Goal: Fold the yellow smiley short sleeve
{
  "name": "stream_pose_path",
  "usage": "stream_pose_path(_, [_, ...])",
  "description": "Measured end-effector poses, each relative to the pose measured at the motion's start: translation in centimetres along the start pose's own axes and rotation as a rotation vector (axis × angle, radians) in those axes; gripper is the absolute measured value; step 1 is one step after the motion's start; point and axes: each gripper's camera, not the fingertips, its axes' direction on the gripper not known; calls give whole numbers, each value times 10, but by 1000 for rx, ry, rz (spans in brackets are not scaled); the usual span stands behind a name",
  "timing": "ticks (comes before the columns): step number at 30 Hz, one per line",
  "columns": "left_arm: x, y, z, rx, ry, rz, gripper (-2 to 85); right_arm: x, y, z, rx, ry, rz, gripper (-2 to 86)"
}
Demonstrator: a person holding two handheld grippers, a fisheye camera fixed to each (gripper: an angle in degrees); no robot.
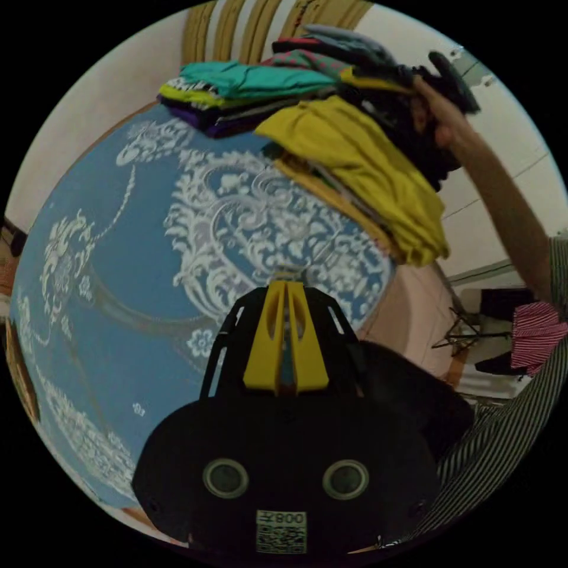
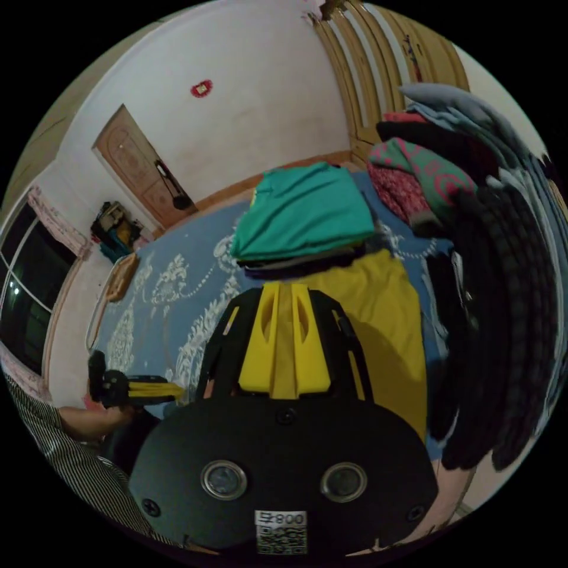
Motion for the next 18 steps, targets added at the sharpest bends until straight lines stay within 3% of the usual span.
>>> stream_pose_path(2, [-5,17,9,-77,-48,-14,3,-14,-31,30,-4,-19,-21,50])
stream_pose_path(6, [-8,35,-6,-18,-31,-34,3,-50,-96,102,-40,-50,-55,62])
stream_pose_path(18, [-17,87,-60,75,-22,-56,3,-128,-220,282,-88,156,-85,84])
